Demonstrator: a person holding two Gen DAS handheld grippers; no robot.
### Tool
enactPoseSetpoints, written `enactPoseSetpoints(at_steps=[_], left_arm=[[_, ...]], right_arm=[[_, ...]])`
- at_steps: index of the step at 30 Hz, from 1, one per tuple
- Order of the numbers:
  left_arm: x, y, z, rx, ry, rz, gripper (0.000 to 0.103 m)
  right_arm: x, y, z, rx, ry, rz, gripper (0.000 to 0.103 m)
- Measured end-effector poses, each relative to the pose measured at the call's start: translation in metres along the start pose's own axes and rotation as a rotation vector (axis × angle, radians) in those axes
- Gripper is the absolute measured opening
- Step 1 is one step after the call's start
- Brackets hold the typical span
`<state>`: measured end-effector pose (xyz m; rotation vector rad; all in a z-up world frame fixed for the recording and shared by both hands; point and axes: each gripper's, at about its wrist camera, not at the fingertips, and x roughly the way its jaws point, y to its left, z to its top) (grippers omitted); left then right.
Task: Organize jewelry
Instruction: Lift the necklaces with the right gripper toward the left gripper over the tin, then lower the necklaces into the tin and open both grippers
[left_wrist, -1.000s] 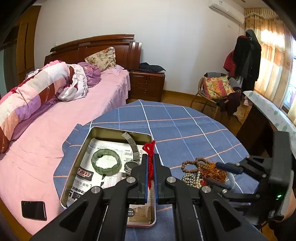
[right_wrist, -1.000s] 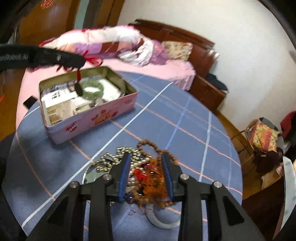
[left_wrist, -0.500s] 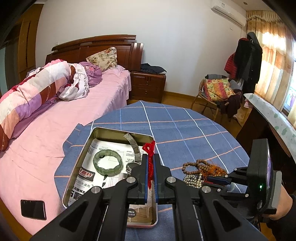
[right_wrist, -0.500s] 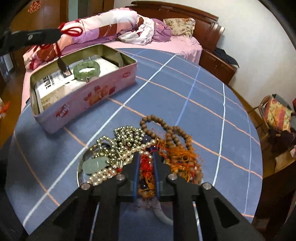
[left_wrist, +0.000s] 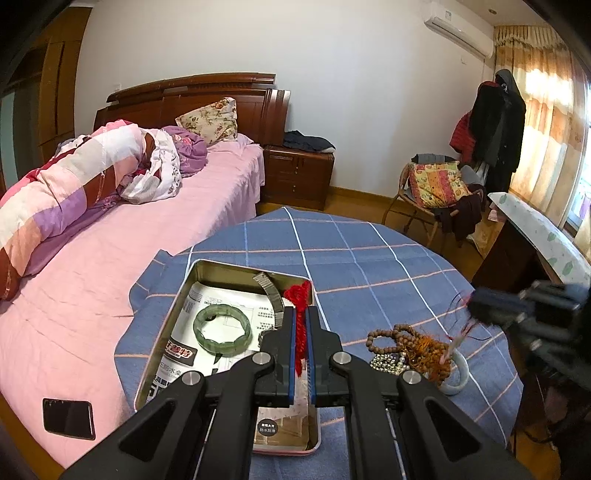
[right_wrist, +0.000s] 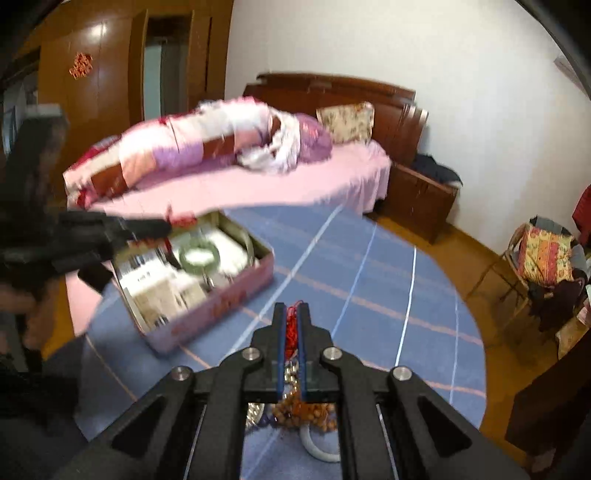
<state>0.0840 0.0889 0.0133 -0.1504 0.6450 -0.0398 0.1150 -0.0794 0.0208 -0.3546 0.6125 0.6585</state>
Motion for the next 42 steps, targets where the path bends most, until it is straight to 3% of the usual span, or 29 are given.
enactPoseSetpoints(at_steps=[12, 23, 31, 42], left_arm=[[-0.012, 0.013, 0.020, 0.015, -0.040, 0.035, 0.003], [-0.016, 0.041, 0.023, 0.017, -0.034, 0.085, 0.003], [0.006, 0.052, 0.007, 0.007, 0.041, 0.093, 0.003], [0.036, 0.059, -0.014, 0.013, 0.120, 0.141, 0.004]], right_arm=[[-0.011, 0.014, 0.046, -0.013, -0.103, 0.041, 0.007], [-0.003, 0.055, 0.083, -0.091, -0.158, 0.100, 0.007], [0.035, 0.078, 0.077, -0.082, -0.119, 0.164, 0.007], [0.096, 0.084, 0.043, -0.017, 0.014, 0.213, 0.007]])
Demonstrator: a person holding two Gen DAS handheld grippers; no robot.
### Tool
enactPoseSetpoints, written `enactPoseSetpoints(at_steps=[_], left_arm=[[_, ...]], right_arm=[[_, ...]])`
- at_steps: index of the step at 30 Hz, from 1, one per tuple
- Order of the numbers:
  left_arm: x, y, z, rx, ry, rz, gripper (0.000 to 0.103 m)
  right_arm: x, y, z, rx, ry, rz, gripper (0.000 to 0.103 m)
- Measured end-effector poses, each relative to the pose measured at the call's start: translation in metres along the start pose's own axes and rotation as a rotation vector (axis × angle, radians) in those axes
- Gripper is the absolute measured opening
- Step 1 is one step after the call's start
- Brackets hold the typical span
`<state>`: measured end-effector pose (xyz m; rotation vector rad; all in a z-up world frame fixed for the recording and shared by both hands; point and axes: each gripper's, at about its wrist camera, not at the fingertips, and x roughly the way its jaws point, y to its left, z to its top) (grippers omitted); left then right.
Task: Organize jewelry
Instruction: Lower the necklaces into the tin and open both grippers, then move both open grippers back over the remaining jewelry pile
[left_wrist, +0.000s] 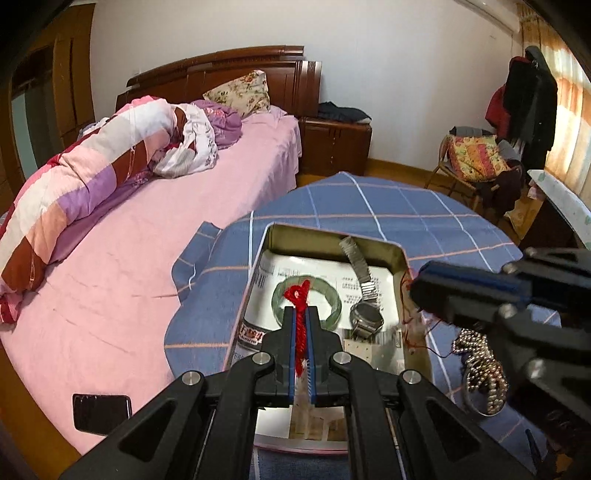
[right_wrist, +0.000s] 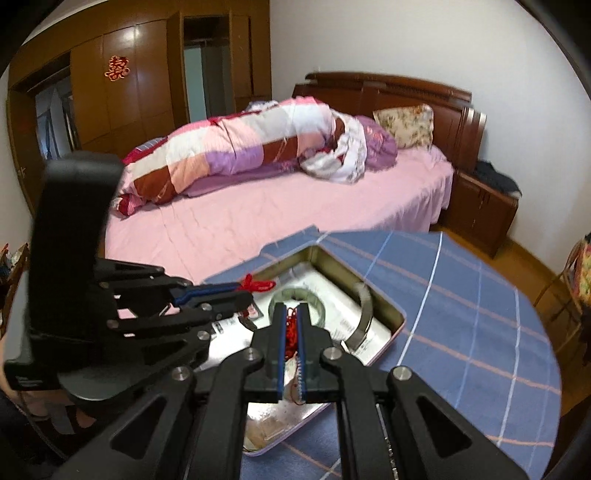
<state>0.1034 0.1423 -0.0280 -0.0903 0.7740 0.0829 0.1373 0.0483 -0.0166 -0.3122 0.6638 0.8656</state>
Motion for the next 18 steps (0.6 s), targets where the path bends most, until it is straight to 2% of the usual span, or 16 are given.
enactPoseSetpoints(at_steps=[13, 14, 15, 16, 17, 18], left_arm=[[0.014, 0.002, -0.008, -0.004, 0.054, 0.011, 0.006], [0.014, 0.001, -0.008, -0.003, 0.059, 0.013, 0.009], [0.013, 0.001, -0.008, -0.006, 0.058, 0.023, 0.012], [0.012, 0.002, -0.007, -0.015, 0.049, 0.030, 0.023], [0.009, 0.004, -0.005, -0.025, 0.038, 0.035, 0.045], [0.007, 0.004, -0.004, -0.031, 0.026, 0.049, 0.056]], right_arm=[[0.014, -0.002, -0.019, 0.049, 0.050, 0.026, 0.010], [0.014, -0.003, -0.020, 0.051, 0.054, 0.018, 0.021], [0.013, -0.003, -0.021, 0.052, 0.061, 0.016, 0.044], [0.012, -0.005, -0.021, 0.054, 0.060, 0.018, 0.055], [0.009, -0.007, -0.023, 0.057, 0.049, -0.002, 0.063], [0.005, -0.009, -0.025, 0.061, 0.038, -0.010, 0.066]])
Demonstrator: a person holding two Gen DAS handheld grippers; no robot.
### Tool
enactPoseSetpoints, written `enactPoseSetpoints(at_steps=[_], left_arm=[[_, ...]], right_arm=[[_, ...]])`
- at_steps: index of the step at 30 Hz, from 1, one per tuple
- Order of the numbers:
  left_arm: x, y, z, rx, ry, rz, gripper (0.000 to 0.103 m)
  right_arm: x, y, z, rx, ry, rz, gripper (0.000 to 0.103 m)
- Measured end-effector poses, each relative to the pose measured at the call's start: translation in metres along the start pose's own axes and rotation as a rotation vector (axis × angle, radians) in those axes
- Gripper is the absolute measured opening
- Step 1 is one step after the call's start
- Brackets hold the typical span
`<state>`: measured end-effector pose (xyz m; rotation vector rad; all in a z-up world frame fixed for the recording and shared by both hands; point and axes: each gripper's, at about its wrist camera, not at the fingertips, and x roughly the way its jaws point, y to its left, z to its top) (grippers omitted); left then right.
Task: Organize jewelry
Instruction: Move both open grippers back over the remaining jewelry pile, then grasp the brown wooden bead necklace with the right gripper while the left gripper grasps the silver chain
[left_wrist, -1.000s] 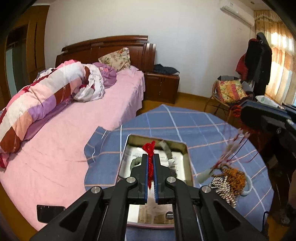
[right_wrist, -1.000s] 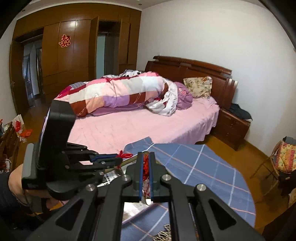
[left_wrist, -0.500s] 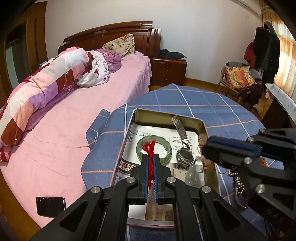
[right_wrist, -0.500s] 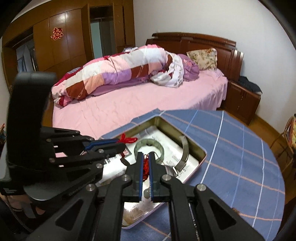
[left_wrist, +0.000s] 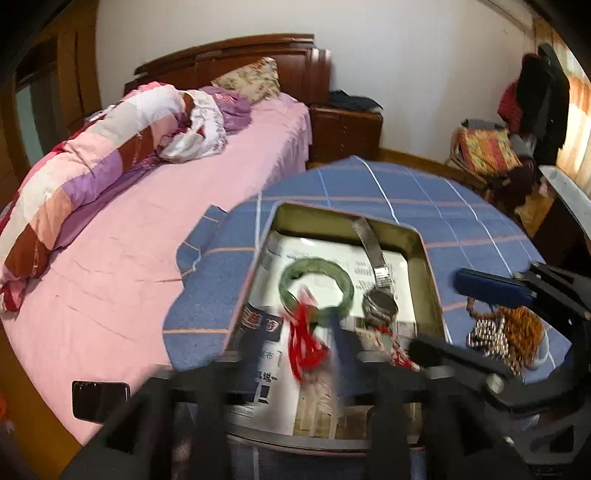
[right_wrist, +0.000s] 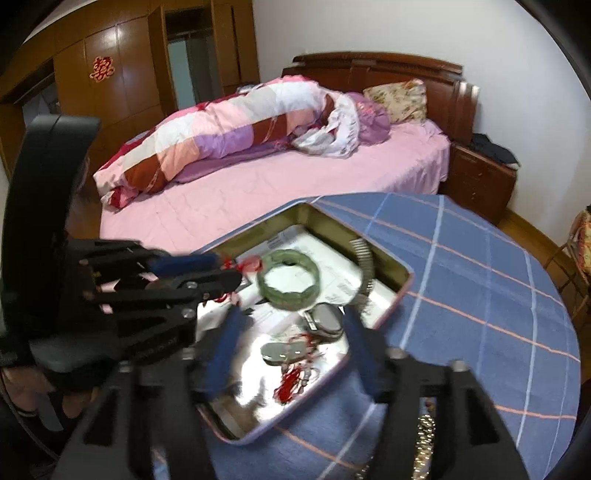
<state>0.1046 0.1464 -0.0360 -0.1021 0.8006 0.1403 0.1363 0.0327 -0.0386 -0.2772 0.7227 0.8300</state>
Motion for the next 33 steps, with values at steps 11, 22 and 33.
enactPoseSetpoints(at_steps=[11, 22, 33], left_arm=[[-0.023, -0.020, 0.001, 0.014, -0.080, -0.014, 0.078], [-0.021, -0.092, -0.013, 0.156, -0.062, -0.072, 0.077], [-0.006, -0.112, -0.012, 0.168, -0.023, -0.049, 0.078]], right_arm=[[-0.079, -0.069, -0.047, 0.108, -0.054, -0.162, 0.076], [-0.114, -0.135, -0.103, 0.250, -0.014, -0.296, 0.077], [-0.076, -0.096, -0.096, 0.156, 0.004, -0.195, 0.077]])
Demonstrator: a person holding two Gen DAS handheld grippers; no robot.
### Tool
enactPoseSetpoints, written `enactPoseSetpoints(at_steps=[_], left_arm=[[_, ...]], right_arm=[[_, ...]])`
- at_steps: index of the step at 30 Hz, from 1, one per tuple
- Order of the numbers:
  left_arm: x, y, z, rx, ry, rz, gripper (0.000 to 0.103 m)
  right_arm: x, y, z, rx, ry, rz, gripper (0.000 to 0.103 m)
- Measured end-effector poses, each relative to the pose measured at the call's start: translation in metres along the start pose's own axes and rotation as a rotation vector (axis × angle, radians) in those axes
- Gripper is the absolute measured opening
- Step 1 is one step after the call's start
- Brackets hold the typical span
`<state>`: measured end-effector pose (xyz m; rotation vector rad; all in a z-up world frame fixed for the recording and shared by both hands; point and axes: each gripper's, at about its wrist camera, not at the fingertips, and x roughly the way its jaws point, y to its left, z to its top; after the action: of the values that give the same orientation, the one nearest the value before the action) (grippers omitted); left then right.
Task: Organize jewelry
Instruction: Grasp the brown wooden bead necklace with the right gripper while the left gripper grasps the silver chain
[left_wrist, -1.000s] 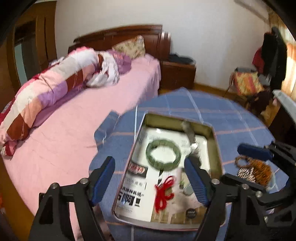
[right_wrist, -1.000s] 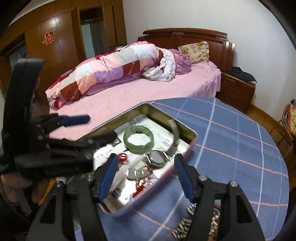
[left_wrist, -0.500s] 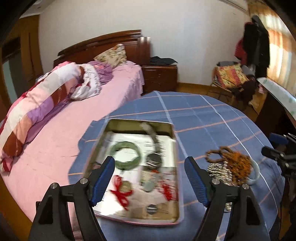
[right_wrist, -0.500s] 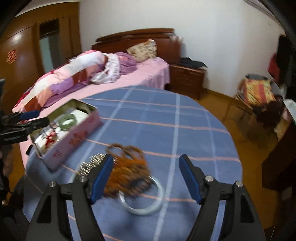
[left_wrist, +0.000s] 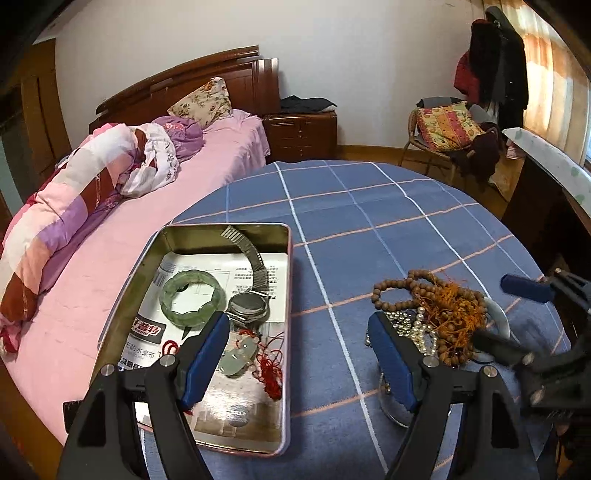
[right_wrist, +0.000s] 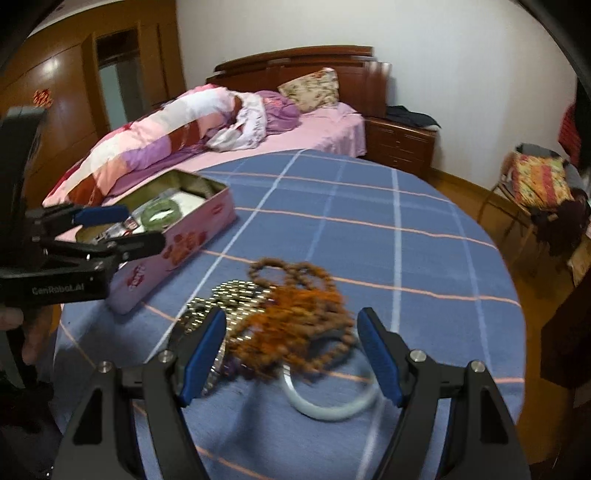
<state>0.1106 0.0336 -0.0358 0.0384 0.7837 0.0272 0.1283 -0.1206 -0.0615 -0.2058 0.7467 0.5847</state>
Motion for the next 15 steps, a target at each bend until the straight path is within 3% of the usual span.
enactPoseSetpoints(at_steps=[2, 3, 4, 5, 6, 9, 15], left_arm=[[0.001, 0.001, 0.000, -0.006, 0.004, -0.001, 0.078], [0.000, 0.001, -0.001, -0.007, 0.003, -0.005, 0.078], [0.000, 0.000, -0.001, -0.008, 0.001, -0.011, 0.078], [-0.001, -0.001, -0.001, -0.007, -0.001, -0.016, 0.078], [-0.001, -0.002, -0.001, -0.004, -0.002, -0.021, 0.078], [0.002, -0.006, 0.000, 0.005, 0.002, -0.035, 0.078], [0.011, -0.026, 0.002, 0.043, 0.018, -0.069, 0.078]], right_arm=[[0.014, 0.006, -0.001, -0.035, 0.030, -0.023, 0.075], [0.021, 0.007, -0.001, -0.043, 0.051, -0.045, 0.069], [0.026, 0.005, -0.002, -0.038, 0.073, -0.059, 0.060], [0.030, 0.002, -0.003, -0.027, 0.093, -0.053, 0.036], [0.029, -0.002, -0.002, -0.014, 0.091, -0.036, 0.031], [0.015, -0.010, -0.001, 0.012, 0.053, -0.010, 0.026], [-0.036, -0.025, 0.018, 0.057, -0.102, -0.027, 0.025]])
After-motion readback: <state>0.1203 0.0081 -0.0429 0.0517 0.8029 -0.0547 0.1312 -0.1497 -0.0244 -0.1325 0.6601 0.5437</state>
